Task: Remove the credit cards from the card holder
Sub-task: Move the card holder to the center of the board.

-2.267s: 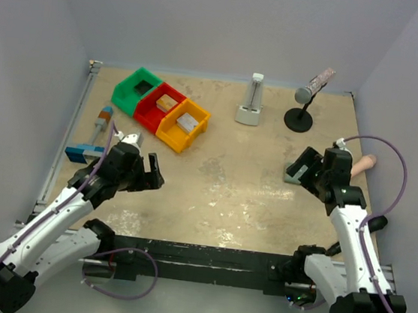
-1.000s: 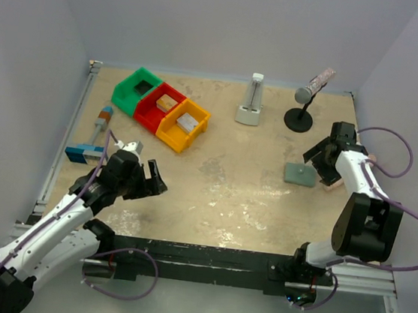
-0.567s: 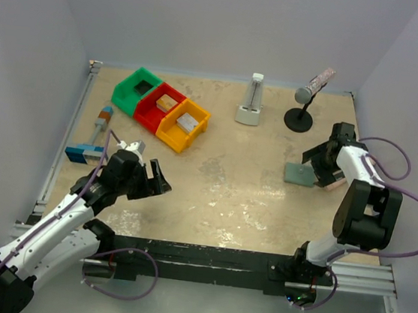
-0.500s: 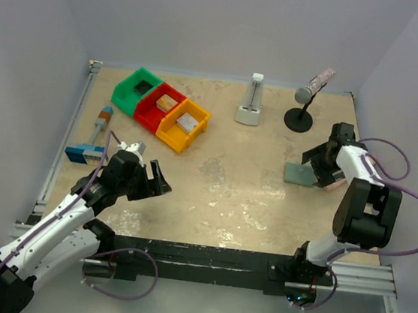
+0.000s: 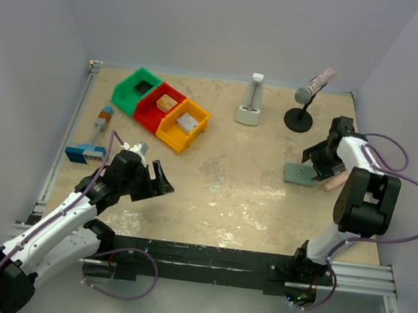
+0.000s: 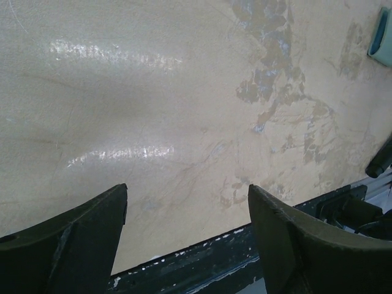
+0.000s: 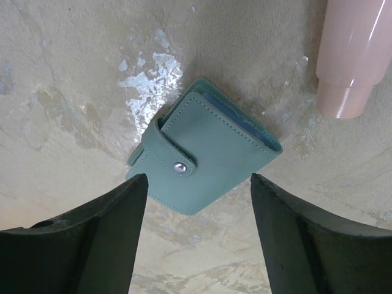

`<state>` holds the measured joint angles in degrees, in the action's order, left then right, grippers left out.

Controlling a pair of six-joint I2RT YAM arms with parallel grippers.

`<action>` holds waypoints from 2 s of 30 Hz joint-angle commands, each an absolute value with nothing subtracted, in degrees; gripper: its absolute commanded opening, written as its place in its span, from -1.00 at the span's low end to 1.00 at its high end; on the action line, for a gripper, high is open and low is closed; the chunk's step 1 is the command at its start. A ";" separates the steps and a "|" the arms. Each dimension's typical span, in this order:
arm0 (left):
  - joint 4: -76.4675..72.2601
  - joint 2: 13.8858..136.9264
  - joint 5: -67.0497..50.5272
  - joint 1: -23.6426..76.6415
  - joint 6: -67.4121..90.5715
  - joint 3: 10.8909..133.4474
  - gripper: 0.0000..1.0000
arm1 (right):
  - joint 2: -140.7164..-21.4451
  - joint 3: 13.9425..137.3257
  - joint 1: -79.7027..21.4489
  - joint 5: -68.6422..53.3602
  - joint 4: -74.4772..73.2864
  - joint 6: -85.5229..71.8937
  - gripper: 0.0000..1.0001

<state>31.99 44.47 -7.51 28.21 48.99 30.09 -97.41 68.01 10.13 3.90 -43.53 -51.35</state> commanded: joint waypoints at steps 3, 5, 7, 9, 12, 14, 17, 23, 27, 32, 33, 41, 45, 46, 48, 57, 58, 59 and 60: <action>29.62 43.60 -8.35 28.39 50.89 29.18 0.64 | -98.52 71.98 8.62 7.03 -47.54 -50.80 0.37; 29.62 43.33 -8.26 28.39 51.24 29.09 0.62 | -99.14 73.21 7.83 7.82 -48.77 -50.80 0.33; 29.71 42.98 -8.00 28.39 51.50 28.74 0.60 | -99.93 74.52 6.86 8.35 -49.74 -50.28 0.22; 29.88 42.80 -7.82 28.39 51.68 28.74 0.59 | -100.89 76.02 5.89 9.14 -50.97 -49.57 0.05; 30.58 42.19 -7.30 28.39 51.77 28.83 0.57 | -101.95 77.78 4.84 10.81 -53.26 -49.66 -0.10; 31.02 41.49 -6.77 28.39 51.68 28.92 0.57 | -101.61 77.61 4.66 10.99 -53.35 -49.83 -0.14; 30.59 40.87 -6.42 28.39 50.72 28.83 0.57 | -99.33 76.03 4.66 9.41 -51.60 -49.31 -0.08; 23.84 47.44 -9.49 29.09 49.92 31.28 0.57 | -94.14 75.15 5.45 10.63 -51.68 -44.13 0.02; 17.42 55.61 -8.27 33.91 49.48 36.11 0.56 | -88.70 72.52 5.62 11.08 -50.19 -41.31 0.04; 11.18 71.42 -5.36 41.38 49.66 46.74 0.54 | -79.83 65.93 5.54 8.36 -46.15 -40.78 0.09; 10.12 74.15 -5.45 42.01 50.18 49.37 0.54 | -77.11 63.66 5.54 8.52 -44.84 -40.00 0.11; -8.07 96.03 -12.39 42.89 58.79 64.05 0.47 | -56.88 49.94 5.36 6.86 -39.12 -39.90 0.13; -14.14 105.54 -12.40 44.91 61.26 71.78 0.40 | -51.60 45.71 5.36 5.28 -38.67 -40.95 0.11; -15.19 107.56 -12.13 45.78 61.17 73.63 0.38 | -50.72 44.66 5.36 4.58 -38.67 -41.04 0.11; -17.74 110.90 -11.78 47.02 60.47 76.54 0.33 | -48.70 42.64 5.36 3.69 -38.58 -41.05 0.10; -22.15 126.63 -18.36 49.48 57.83 90.60 0.22 | -36.49 35.78 5.36 -2.28 -40.51 -39.29 0.10; -21.54 127.87 -18.80 49.57 57.83 91.83 0.20 | -34.91 35.51 5.36 -2.29 -41.30 -38.85 0.10; -20.84 129.19 -19.16 49.57 57.92 93.06 0.16 | -33.50 35.25 5.36 -2.37 -42.09 -38.33 0.10; -20.31 130.33 -19.33 49.57 58.18 93.77 0.15 | -32.09 35.24 5.36 -2.46 -42.71 -37.80 0.11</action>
